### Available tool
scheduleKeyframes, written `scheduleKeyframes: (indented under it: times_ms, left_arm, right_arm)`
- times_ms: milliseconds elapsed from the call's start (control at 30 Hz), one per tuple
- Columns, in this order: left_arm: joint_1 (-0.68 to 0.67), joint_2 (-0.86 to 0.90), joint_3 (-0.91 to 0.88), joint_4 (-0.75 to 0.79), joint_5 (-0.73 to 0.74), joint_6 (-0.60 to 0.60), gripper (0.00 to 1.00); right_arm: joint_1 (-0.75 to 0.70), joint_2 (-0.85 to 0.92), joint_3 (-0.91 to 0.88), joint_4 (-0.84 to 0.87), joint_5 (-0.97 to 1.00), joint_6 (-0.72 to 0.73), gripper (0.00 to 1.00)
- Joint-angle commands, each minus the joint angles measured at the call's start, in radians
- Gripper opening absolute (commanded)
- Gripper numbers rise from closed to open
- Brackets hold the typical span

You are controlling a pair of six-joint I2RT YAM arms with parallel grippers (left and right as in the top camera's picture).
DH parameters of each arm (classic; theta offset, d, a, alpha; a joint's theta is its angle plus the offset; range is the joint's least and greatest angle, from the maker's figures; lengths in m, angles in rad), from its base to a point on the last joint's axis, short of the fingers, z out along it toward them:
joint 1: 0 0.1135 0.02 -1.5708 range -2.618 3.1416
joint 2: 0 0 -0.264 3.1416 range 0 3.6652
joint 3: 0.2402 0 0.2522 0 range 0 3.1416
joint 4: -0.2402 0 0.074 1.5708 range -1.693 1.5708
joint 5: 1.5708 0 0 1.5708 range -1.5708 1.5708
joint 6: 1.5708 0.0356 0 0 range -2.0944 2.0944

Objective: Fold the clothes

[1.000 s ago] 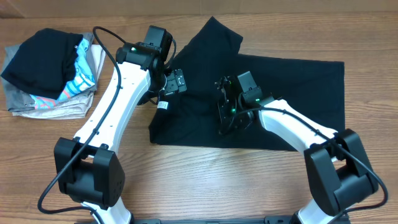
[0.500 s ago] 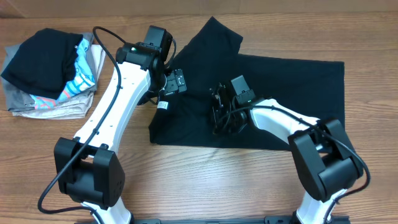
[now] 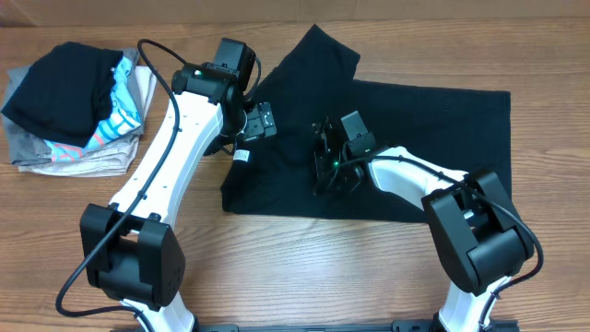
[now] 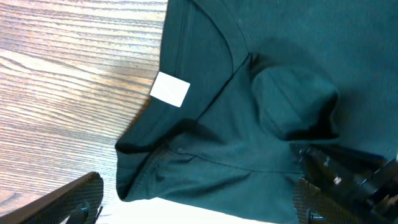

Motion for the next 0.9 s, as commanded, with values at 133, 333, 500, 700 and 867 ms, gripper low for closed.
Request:
scheduleKeyframes:
  times_ms: [133, 333, 500, 700, 867]
  left_arm:
    - [0.004, 0.005, 0.001, 0.001, 0.004, -0.001, 1.00]
    - [0.004, 0.005, 0.001, 0.001, 0.004, -0.001, 1.00]
    - [0.004, 0.005, 0.001, 0.001, 0.004, -0.001, 1.00]
    - [0.004, 0.005, 0.001, 0.001, 0.004, -0.001, 1.00]
    - [0.004, 0.005, 0.001, 0.001, 0.004, -0.001, 1.00]
  right_arm:
    - [-0.003, 0.037, 0.010, 0.097, 0.182, 0.001, 0.17]
    - [-0.038, -0.005, 0.013, 0.161, 0.179, 0.000, 0.18]
    - [-0.119, -0.084, 0.016, 0.124, 0.181, -0.005, 0.22]
    - [-0.291, -0.342, 0.088, -0.106, 0.181, -0.008, 0.47]
    - [-0.448, -0.559, 0.103, -0.232, 0.185, -0.007, 1.00]
